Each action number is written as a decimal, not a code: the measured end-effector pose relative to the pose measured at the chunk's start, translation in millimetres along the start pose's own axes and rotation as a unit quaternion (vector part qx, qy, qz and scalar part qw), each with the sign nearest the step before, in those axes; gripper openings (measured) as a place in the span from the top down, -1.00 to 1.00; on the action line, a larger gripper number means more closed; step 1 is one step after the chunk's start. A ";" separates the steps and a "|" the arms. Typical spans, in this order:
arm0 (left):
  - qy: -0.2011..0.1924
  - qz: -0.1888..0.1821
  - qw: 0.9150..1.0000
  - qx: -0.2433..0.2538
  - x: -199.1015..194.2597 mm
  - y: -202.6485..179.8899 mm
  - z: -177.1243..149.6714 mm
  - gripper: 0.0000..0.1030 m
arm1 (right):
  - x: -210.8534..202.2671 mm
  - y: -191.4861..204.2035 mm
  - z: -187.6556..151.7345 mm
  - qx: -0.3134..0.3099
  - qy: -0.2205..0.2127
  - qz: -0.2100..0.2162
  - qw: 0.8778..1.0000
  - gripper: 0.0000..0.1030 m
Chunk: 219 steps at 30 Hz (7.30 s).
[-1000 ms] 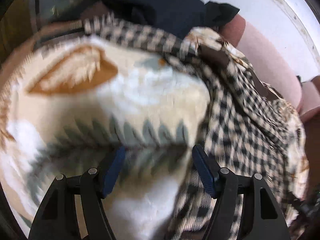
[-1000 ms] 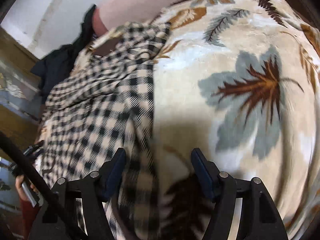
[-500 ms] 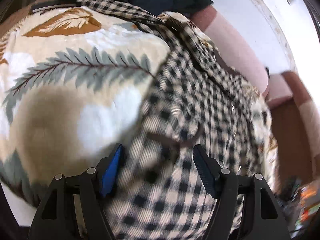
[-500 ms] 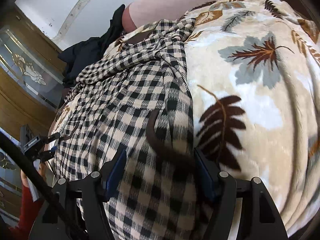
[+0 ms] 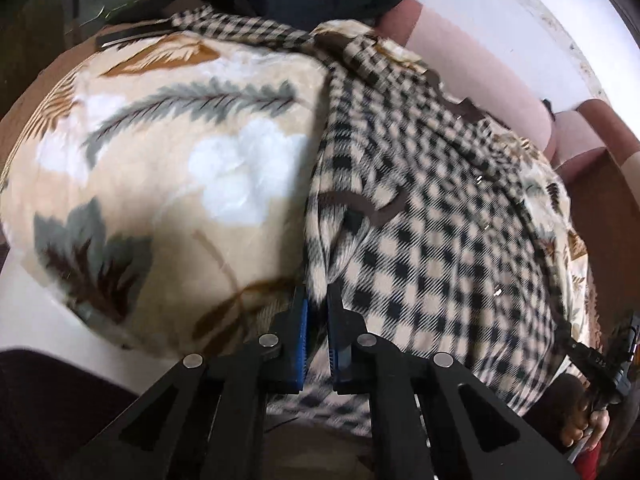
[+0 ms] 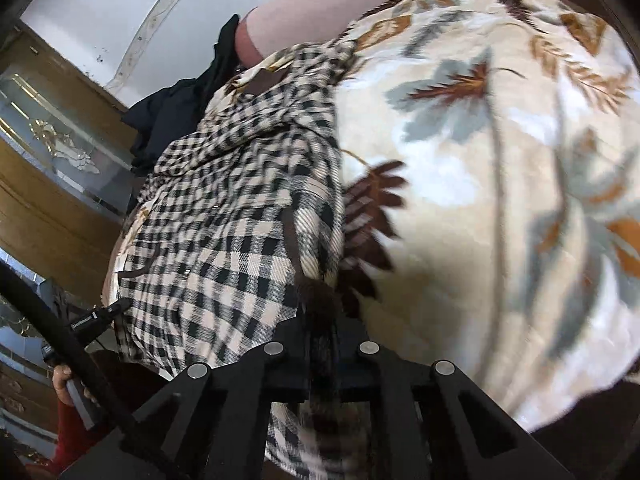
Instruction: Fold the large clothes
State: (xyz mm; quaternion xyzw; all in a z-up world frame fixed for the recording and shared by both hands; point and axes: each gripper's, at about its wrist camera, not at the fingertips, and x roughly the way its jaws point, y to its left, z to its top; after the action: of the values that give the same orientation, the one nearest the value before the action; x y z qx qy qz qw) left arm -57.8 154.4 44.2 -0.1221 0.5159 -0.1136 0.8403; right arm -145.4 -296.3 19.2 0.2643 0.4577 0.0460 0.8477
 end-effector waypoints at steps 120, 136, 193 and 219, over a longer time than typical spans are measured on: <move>-0.097 -0.057 0.990 -0.079 89.4 23.4 260.9 -0.33 | 147.1 132.8 262.9 -0.034 -0.105 -0.128 0.986 0.87; -0.001 -0.049 0.999 0.007 155.3 -39.6 250.6 0.66 | 154.2 194.6 259.5 -0.126 -0.053 -0.037 0.990 -0.03; -0.028 0.031 0.998 0.043 151.3 -32.5 246.7 0.17 | 161.1 68.8 279.0 -0.070 -0.015 -0.321 0.944 0.53; -0.058 0.044 0.997 0.033 105.5 -22.8 250.6 0.16 | 223.0 226.4 235.8 -0.158 -0.045 -0.067 0.984 0.20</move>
State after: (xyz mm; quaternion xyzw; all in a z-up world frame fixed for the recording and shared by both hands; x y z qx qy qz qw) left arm 211.5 121.5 72.8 -0.0774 0.4672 -0.0862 0.8765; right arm 209.1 -126.9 66.7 0.0974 0.4223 0.0489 0.8999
